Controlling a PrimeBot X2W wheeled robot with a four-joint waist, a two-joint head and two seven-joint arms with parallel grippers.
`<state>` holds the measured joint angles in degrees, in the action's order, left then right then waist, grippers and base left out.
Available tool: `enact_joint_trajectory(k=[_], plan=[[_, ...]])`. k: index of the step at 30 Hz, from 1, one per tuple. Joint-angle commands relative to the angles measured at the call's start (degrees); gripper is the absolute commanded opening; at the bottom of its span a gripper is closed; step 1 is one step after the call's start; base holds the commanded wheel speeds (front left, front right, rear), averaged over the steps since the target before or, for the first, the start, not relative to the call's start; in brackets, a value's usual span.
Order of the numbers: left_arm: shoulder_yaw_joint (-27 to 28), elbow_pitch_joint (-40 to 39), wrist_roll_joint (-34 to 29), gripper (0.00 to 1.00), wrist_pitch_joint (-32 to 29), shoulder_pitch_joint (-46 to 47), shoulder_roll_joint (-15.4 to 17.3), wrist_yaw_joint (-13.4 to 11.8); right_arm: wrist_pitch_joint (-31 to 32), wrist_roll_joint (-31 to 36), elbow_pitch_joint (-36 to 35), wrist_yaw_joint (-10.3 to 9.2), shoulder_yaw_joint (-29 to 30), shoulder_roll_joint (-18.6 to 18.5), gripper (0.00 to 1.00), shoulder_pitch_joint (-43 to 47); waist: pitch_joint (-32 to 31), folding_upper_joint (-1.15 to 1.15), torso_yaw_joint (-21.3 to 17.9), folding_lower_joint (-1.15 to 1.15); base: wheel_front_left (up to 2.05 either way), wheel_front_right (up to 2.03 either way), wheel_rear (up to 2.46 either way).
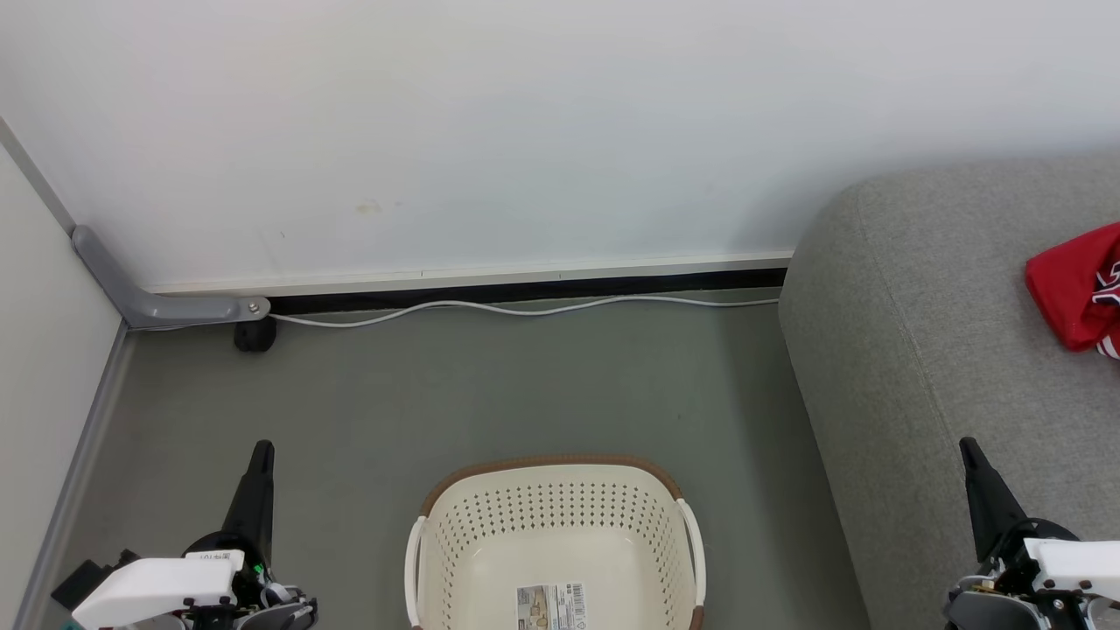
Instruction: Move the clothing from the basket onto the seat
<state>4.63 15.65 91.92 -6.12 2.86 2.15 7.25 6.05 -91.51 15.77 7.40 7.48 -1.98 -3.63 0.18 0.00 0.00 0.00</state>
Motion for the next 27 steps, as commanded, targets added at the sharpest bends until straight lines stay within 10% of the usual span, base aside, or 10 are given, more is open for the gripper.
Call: enact_joint_trajectory(k=[1,27], plan=[[1.89,-1.61,0.25,0.0,-0.36,3.32,0.73,0.24,0.43,-0.66,-1.75,0.09,-0.96,-0.89,0.0,-2.55,0.0,0.0,0.0,0.0,0.0,0.0,0.0],[1.89,-1.61,0.25,0.0,-0.36,3.32,0.73,0.24,0.43,-0.66,-1.75,0.09,-0.96,-0.89,0.0,-2.55,0.0,0.0,0.0,0.0,0.0,0.0,0.0]])
